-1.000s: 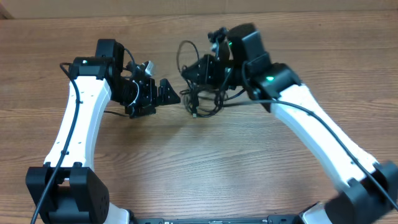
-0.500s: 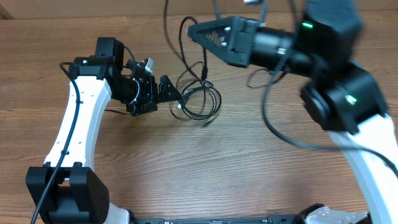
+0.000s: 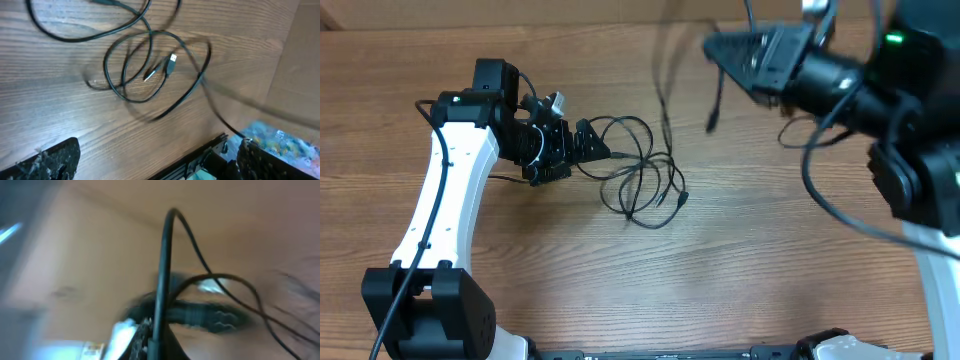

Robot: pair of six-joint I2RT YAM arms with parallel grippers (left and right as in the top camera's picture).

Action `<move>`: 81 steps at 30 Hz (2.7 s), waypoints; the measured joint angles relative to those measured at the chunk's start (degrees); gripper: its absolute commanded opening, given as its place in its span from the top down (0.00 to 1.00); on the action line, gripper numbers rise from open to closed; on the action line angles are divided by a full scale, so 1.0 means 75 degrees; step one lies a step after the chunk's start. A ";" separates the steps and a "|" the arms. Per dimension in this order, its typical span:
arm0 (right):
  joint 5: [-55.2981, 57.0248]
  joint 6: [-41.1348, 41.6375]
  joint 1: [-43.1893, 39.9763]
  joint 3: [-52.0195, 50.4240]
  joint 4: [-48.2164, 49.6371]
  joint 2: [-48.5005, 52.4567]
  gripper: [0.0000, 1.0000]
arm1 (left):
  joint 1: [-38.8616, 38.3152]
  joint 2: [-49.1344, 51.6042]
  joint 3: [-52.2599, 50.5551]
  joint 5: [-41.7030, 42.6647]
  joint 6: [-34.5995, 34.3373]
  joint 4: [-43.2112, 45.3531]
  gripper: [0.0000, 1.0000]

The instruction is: Untangle cables

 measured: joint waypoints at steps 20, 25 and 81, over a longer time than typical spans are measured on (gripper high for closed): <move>0.3858 -0.1515 0.0050 -0.0793 -0.3042 0.1486 0.00 | -0.0627 0.0000 0.0006 -0.1014 -0.0388 0.0105 0.00; 0.3471 -0.1606 0.0399 -0.1550 -0.2416 0.2559 0.00 | -0.0799 0.0000 0.0006 -0.1617 -0.0656 0.0114 0.00; 0.0463 0.1239 -0.0446 0.9058 0.2401 0.3112 0.96 | -0.0801 0.0000 0.0026 -0.0388 0.0358 -0.0044 0.00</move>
